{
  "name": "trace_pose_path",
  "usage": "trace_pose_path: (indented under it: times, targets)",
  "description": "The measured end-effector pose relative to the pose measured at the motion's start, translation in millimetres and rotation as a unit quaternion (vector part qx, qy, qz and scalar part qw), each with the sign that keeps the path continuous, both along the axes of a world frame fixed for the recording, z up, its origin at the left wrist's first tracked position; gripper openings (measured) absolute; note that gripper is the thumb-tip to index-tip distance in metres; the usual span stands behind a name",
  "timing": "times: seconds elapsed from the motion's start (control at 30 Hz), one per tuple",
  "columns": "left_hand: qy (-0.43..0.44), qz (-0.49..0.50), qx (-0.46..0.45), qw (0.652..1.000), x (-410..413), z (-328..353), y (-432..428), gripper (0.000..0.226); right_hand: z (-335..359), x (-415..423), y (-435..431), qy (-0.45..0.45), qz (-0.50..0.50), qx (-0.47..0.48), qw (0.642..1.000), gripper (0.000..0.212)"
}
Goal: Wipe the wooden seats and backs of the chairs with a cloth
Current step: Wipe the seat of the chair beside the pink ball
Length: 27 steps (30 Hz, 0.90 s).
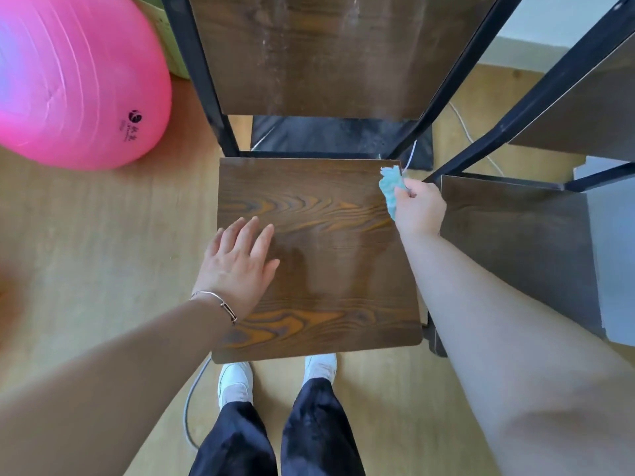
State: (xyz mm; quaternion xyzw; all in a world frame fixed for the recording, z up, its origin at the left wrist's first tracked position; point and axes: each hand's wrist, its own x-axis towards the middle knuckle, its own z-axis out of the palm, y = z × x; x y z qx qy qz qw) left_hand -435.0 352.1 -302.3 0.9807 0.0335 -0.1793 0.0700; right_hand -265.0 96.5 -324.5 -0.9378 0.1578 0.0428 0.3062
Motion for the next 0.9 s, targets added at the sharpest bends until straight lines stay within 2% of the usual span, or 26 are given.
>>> trace_pose_path:
  times: [0.23,0.47,0.77,0.9]
  targets:
    - [-0.004,-0.012,0.004,1.000,61,-12,-27,0.060,-20,63,-2,0.010,-0.025,-0.026,0.999,0.027]
    - [-0.011,-0.017,-0.004,1.000,96,-18,-44,0.059,-42,62,9,0.018,0.029,-0.097,0.995,0.035]
    - [0.010,0.016,-0.002,1.000,83,-30,-14,0.059,-49,48,40,0.013,0.057,-0.140,0.988,0.038]
    - [0.015,0.047,0.002,0.999,67,-31,10,0.059,-52,30,82,-0.007,0.154,-0.120,0.981,0.039]
